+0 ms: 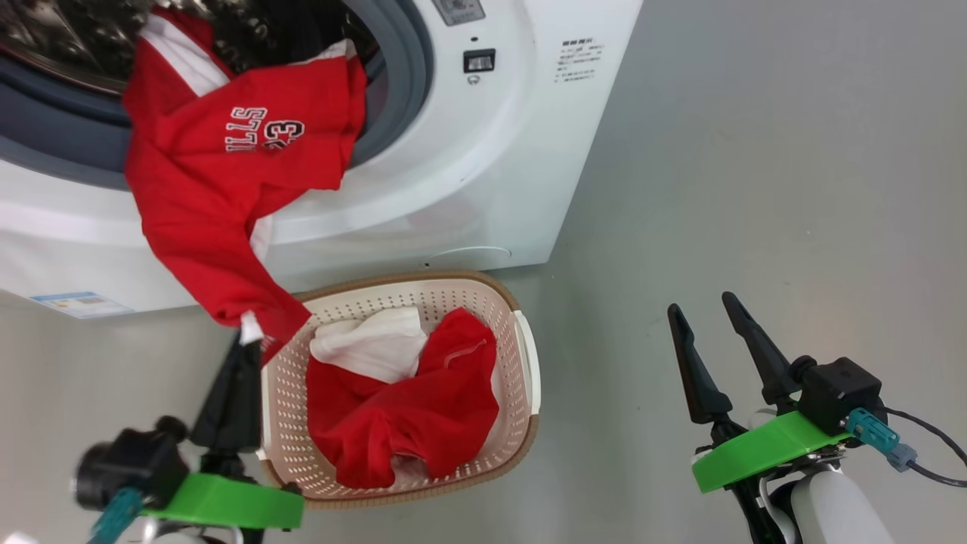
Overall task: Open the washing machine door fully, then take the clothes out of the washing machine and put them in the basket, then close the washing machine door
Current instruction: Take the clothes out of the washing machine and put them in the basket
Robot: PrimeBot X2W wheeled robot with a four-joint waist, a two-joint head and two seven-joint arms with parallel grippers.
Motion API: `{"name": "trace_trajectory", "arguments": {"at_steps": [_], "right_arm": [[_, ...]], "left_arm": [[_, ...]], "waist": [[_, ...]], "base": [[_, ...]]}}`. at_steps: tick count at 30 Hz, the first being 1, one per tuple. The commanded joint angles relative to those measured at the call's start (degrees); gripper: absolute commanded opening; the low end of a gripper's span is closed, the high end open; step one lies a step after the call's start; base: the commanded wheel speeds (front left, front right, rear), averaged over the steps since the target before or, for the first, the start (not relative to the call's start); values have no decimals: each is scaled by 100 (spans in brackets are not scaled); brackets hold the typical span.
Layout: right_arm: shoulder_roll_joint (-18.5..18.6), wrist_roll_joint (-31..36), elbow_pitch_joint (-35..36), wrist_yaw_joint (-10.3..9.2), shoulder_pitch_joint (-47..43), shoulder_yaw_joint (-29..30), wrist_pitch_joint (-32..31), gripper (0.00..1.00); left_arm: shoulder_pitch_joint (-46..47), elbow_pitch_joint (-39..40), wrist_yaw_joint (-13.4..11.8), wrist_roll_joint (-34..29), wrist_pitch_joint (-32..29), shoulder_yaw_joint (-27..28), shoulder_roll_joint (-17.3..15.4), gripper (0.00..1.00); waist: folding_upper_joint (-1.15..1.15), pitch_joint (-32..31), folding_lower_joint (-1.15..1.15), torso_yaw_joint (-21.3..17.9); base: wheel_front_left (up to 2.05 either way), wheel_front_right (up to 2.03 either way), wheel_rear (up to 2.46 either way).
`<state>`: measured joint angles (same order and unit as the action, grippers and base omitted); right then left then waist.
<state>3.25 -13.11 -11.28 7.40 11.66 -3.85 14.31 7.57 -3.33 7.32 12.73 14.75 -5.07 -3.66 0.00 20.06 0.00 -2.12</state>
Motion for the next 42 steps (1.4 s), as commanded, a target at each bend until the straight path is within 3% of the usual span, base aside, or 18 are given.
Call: {"name": "trace_trajectory", "arguments": {"at_steps": [1, 25, 39, 41, 42], "right_arm": [[-19, 67, 142, 9, 64, -174, 69, 100], [-36, -139, 328, 9, 604, -387, 69, 100], [-36, -200, 401, 9, 949, -539, 69, 100], [-36, -202, 399, 9, 970, -542, 69, 100], [-37, -204, 398, 9, 977, -540, 69, 100]], "left_arm": [[258, -232, 16, 59, 25, 73, -101, 0], [2787, -4916, 16, 465, 25, -1099, -370, 0], [3769, -6118, 16, 803, 25, -1629, -572, 0], [3828, -6153, 16, 860, 25, -1673, -598, 18], [3849, -6160, 16, 888, 25, -1691, -610, 40]], "waist": [[0, 101, 0, -63], [0, 1328, 0, -520], [0, 1865, 0, -685], [0, 1889, 0, -686], [0, 1896, 0, -684]], "base": [[0, 0, 0], [0, 0, 0], [0, 0, 0], [0, 0, 0], [0, 0, 0]]}}
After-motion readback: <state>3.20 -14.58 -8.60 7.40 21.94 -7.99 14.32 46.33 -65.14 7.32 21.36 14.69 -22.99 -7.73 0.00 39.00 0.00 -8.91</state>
